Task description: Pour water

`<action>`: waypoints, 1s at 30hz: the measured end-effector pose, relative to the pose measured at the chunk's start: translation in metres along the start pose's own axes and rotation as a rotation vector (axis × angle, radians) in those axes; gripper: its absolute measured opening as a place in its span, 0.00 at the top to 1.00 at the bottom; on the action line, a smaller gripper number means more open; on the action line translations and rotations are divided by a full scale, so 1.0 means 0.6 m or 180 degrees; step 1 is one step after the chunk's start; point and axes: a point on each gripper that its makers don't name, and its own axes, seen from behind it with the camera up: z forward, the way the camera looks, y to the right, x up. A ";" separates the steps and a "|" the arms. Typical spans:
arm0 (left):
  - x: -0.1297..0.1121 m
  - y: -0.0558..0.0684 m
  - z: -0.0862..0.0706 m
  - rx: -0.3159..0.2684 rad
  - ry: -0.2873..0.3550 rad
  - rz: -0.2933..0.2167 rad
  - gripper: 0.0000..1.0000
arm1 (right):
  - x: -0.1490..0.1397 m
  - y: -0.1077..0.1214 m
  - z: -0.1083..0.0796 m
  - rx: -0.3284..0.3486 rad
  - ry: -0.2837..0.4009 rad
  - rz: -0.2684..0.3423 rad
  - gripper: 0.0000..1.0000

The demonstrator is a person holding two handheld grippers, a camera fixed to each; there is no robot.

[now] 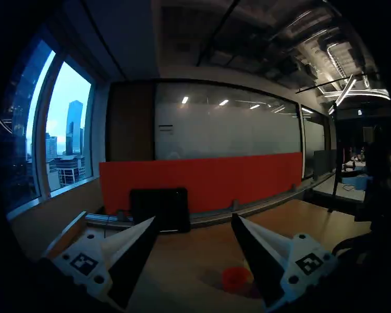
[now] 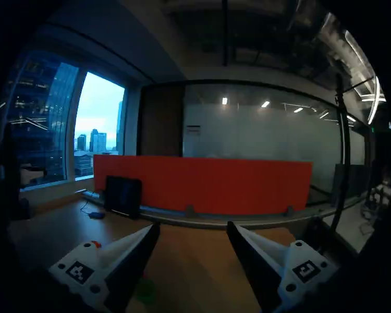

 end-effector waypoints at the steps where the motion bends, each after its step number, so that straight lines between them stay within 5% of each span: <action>1: -0.001 0.007 0.001 -0.0051 -0.0009 -0.0004 0.01 | 0.001 -0.005 -0.001 0.0050 0.0001 0.0002 0.01; 15: 0.000 0.104 -0.001 -0.0729 -0.0053 0.0003 0.01 | 0.025 -0.082 -0.030 0.0840 -0.0003 0.0002 0.01; 30: -0.031 0.185 -0.008 -0.1280 -0.0198 0.0057 0.01 | 0.013 -0.103 -0.028 0.1246 -0.0126 0.0008 0.01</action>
